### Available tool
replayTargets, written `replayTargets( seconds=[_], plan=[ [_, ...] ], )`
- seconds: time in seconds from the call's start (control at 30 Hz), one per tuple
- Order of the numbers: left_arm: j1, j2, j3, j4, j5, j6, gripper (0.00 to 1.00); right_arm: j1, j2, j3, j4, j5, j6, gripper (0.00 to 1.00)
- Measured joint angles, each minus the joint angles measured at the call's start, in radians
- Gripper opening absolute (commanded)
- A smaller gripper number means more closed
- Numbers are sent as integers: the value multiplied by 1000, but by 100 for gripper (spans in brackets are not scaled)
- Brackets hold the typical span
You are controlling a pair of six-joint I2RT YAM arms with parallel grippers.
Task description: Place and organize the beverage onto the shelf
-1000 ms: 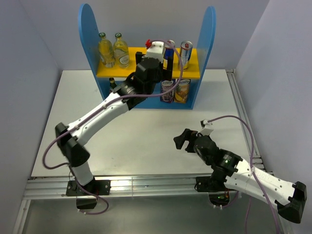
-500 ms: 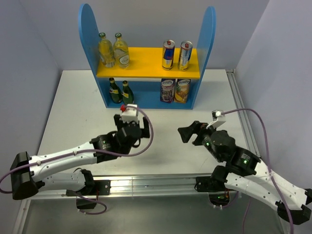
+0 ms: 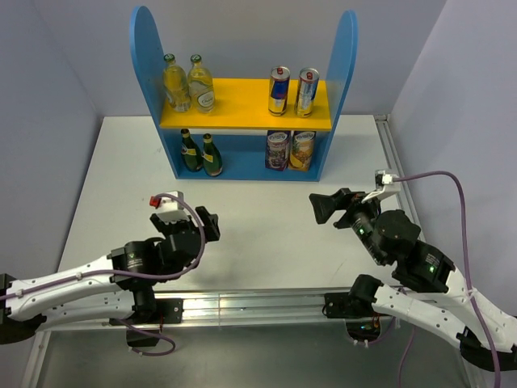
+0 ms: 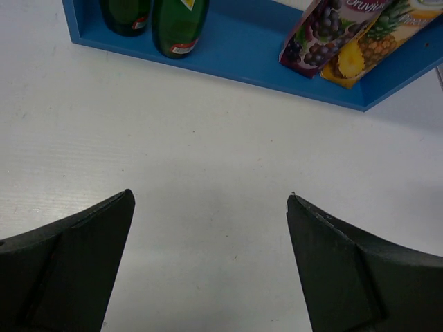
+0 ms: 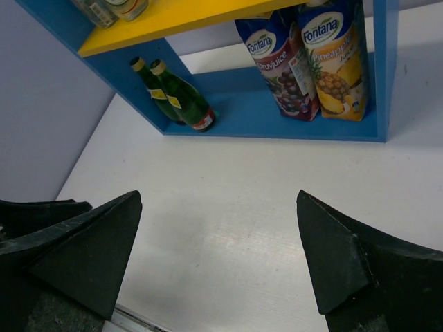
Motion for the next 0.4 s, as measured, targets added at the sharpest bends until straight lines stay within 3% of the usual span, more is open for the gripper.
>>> replayTargets(
  seconds=[0.4],
  plan=[
    [-4,-41,1,-100,-52,-31,98,0,25,2,-7,26,-26,100]
  ],
)
